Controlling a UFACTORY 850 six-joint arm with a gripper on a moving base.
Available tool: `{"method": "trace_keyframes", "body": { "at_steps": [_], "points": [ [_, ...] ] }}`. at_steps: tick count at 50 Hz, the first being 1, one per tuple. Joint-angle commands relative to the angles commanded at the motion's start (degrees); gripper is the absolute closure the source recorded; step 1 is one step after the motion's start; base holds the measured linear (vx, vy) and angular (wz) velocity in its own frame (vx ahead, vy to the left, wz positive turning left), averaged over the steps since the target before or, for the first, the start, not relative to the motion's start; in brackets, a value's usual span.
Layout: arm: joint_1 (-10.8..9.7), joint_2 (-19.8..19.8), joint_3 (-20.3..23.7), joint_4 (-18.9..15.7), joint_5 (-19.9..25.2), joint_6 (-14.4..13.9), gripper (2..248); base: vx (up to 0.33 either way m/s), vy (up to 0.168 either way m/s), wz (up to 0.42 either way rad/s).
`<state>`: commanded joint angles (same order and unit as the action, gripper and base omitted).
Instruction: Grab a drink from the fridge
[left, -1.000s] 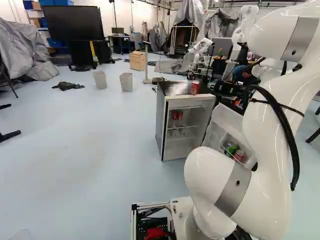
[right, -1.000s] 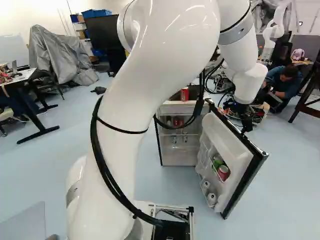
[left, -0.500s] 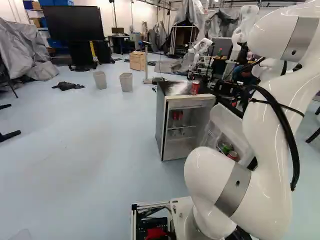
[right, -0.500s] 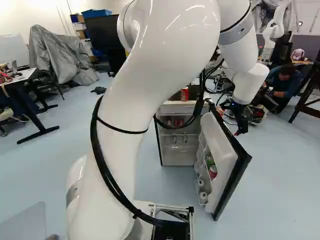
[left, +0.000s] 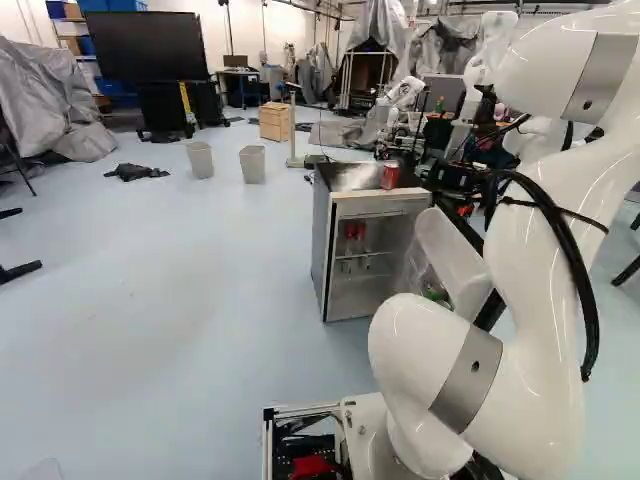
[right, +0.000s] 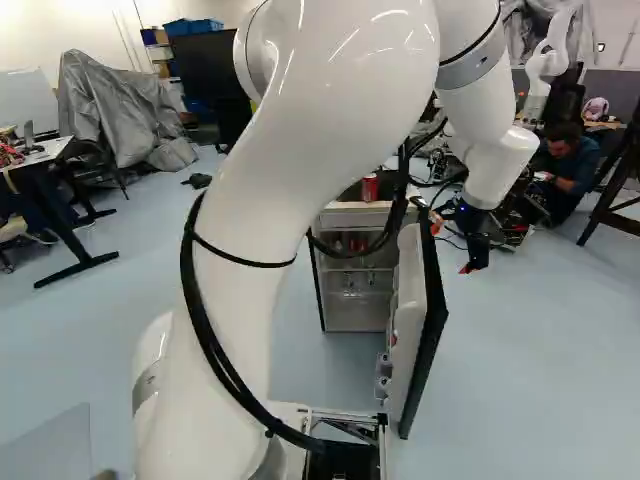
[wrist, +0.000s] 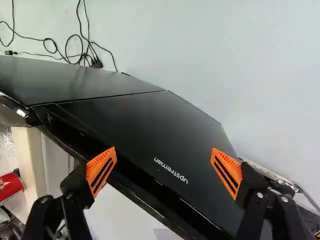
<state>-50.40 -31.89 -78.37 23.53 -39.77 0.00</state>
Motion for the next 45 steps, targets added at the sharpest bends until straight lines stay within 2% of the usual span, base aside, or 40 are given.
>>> {"method": "trace_keyframes", "body": {
  "at_steps": [45],
  "points": [
    [2.0,2.2,3.3,0.0,-3.7,0.0,3,0.0,0.0,0.0]
  ]
}}
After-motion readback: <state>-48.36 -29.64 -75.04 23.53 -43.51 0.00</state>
